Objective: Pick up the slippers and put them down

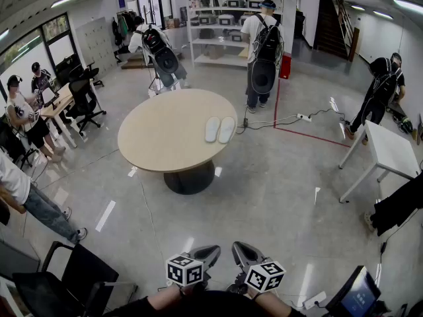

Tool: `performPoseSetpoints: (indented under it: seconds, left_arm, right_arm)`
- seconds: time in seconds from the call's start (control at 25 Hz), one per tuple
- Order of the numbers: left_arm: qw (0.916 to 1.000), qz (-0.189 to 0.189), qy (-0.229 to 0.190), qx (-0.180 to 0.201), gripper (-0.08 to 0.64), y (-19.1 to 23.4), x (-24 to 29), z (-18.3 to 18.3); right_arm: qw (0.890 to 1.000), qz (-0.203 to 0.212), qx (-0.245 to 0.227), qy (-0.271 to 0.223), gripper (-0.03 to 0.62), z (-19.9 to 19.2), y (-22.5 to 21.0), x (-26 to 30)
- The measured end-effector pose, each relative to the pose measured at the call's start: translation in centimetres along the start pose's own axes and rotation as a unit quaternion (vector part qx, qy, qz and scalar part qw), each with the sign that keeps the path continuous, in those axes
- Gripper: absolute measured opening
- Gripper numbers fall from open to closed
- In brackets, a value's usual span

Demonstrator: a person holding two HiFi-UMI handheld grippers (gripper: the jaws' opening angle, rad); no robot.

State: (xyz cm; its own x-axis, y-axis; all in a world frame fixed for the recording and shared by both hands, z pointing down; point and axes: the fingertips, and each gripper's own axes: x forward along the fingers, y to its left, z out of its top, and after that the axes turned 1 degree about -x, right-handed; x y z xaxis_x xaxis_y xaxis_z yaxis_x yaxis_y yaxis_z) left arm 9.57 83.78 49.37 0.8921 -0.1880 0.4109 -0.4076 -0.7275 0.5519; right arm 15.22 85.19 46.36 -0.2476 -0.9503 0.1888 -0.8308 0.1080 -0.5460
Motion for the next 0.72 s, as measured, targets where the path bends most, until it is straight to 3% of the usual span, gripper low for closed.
performPoseSetpoints:
  seconds: [0.36,0.72]
  left_arm:
    - [1.0000,-0.003,-0.001,0.000,0.025,1.8,-0.8,1.0]
    - [0.9988,-0.018,-0.045,0.004,0.025,6.1,-3.3,6.6]
  right_arm:
    - [1.000,-0.001,-0.007,0.002,0.015,-0.1,1.2,2.3]
    - [1.000,0.007,-0.014,-0.009,0.017,2.0,3.9,8.3]
